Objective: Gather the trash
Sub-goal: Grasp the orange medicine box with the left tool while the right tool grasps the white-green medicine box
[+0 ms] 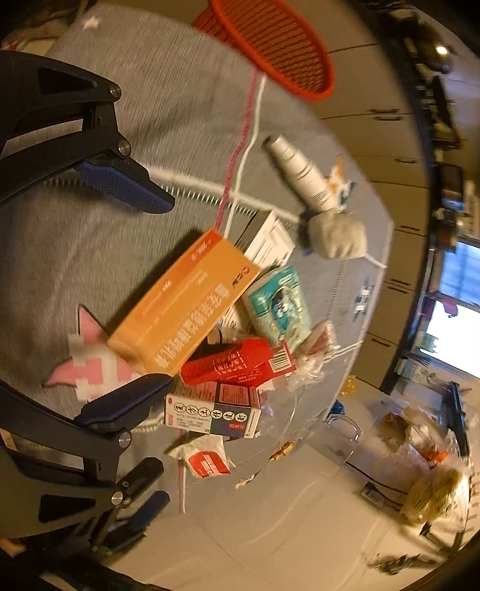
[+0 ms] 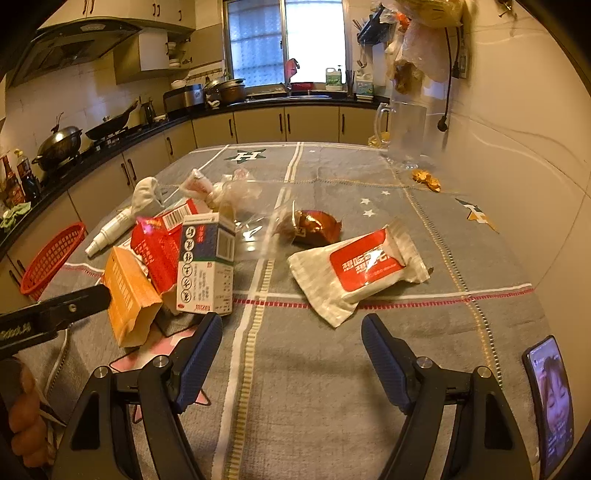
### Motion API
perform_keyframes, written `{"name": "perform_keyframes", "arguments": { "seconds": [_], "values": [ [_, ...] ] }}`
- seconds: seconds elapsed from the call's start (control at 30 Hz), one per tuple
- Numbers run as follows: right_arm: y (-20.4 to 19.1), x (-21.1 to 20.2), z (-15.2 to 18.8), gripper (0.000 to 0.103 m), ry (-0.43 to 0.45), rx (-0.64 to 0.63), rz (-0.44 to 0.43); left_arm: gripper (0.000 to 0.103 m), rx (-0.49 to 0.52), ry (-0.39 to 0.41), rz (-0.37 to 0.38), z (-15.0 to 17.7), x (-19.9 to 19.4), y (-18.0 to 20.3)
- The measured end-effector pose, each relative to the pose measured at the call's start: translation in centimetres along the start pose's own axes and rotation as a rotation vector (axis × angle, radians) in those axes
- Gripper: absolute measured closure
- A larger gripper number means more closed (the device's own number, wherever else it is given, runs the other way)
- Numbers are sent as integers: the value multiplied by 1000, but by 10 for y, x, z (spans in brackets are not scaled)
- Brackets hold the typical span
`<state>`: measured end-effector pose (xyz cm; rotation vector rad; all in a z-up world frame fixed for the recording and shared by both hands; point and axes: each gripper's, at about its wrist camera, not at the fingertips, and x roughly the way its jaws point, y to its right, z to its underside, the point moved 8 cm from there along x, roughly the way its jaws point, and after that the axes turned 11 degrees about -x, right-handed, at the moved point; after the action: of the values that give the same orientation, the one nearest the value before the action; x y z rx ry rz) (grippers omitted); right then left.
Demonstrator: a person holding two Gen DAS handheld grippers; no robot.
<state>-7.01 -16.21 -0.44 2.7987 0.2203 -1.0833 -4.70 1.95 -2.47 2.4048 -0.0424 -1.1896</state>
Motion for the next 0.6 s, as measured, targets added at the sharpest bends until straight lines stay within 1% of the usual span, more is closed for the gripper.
{"name": "perform_keyframes", "arguments": {
  "seconds": [0.03, 0.07, 0.1, 0.17, 0.2, 0.33, 0.4, 0.47, 0.53, 0.57, 0.6],
  "values": [
    [1, 0, -1, 21, 1, 3, -2, 16, -14, -14, 5, -1, 4, 1],
    [1, 0, -1, 21, 2, 5, -4, 19, -30, -27, 2, -2, 9, 2],
    [2, 0, -2, 21, 4, 8, -5, 27, -38, -33, 2, -2, 11, 2],
    [4, -1, -3, 21, 10, 10, -4, 35, -54, -58, 10, -3, 19, 4],
    [5, -1, -3, 21, 11, 11, -4, 37, -62, -65, 11, -4, 22, 5],
    [11, -1, -5, 21, 15, 28, -9, 38, -71, -70, 8, -11, 32, 11],
    [12, -2, -5, 21, 17, 32, -9, 38, -60, -66, -15, -16, 39, 12],
    [13, -2, -6, 21, 19, 37, -16, 38, -50, -89, -16, -18, 48, 12],
    [12, -2, -7, 21, 19, 40, -24, 38, -26, -73, -23, -20, 50, 14],
    [11, -1, -7, 21, 17, 40, -34, 40, -7, -72, -27, -20, 51, 16],
    [10, -1, -8, 21, 16, 41, -43, 45, 0, -66, -18, -20, 50, 17]
  ]
}}
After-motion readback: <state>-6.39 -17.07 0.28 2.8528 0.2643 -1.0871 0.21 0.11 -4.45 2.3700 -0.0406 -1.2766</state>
